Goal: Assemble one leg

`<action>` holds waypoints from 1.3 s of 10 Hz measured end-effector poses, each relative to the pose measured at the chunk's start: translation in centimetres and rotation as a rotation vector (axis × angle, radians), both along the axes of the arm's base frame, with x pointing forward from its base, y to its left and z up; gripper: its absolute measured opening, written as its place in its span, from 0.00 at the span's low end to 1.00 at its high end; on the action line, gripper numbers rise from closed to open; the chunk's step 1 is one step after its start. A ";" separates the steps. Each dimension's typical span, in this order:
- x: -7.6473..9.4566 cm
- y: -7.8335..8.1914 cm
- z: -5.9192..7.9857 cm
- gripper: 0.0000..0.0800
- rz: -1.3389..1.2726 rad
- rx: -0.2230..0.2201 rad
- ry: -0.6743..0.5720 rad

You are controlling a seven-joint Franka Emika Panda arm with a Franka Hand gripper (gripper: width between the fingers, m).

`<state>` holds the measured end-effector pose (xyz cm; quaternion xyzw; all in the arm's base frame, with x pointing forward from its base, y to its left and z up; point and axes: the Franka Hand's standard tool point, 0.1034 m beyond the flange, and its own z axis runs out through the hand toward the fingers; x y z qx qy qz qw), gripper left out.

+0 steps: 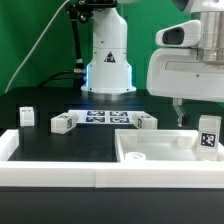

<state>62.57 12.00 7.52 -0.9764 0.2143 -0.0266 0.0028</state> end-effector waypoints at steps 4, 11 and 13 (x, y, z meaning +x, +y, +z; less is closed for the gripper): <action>0.3 -0.2 0.1 0.48 0.059 -0.010 -0.013; 0.1 -0.5 0.2 0.36 -0.487 0.020 -0.001; 0.0 -0.6 0.1 0.36 -0.710 0.031 -0.002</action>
Offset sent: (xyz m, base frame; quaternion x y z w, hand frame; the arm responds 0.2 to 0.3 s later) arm 0.0000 0.0000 0.0000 0.0000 0.0000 0.0000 1.0000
